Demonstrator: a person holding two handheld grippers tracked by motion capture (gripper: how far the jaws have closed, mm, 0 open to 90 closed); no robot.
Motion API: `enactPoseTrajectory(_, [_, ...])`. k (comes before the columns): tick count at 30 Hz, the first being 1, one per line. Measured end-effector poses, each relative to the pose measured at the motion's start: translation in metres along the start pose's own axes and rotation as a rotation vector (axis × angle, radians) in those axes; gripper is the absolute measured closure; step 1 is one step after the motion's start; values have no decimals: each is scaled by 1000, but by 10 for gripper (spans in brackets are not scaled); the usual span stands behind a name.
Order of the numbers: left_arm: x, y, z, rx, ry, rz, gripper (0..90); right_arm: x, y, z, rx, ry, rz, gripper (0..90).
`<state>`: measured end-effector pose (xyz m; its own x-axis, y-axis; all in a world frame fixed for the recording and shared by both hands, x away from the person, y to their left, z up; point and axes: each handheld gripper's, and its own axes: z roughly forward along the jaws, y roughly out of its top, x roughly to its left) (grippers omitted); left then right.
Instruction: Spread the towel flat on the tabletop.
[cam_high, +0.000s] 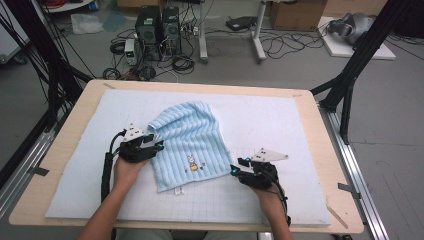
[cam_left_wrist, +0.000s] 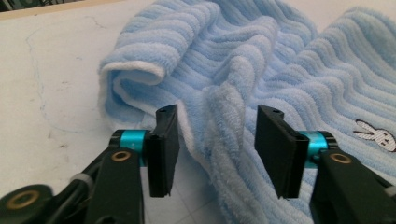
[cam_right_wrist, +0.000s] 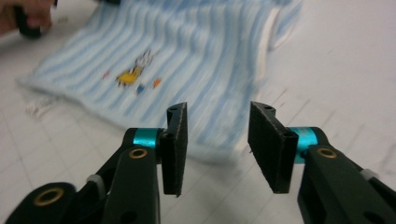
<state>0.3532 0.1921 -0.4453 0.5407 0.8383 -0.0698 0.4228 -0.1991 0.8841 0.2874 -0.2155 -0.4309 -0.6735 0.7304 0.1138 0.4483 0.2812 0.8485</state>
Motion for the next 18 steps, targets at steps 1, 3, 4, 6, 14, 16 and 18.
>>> enactPoseTrajectory(1, [0, 0, -1, -1, 0, -5, 437, -2, 2, -1, -5, -27, 0, 499])
enactPoseTrajectory(3, [1, -1, -5, -6, -6, -10, 418, -8, 4, 2, 3, -53, 6, 471])
enactPoseTrajectory(4, [0, -3, -7, -7, -13, -5, 415, -11, 5, 4, 8, -71, 5, 456])
enactPoseTrajectory(6, [-1, -6, -10, -6, -18, -3, 415, -15, 7, 10, 16, -96, 13, 453])
enactPoseTrajectory(14, [0, -11, -16, 2, -22, -12, 420, -21, 12, 46, 110, -73, 23, 600])
enactPoseTrajectory(16, [0, -12, -17, 4, -24, -11, 426, -22, 12, 53, 150, -51, 19, 687])
enactPoseTrajectory(18, [0, -12, -18, 0, -22, -17, 427, -22, 12, 52, 155, -42, 18, 831])
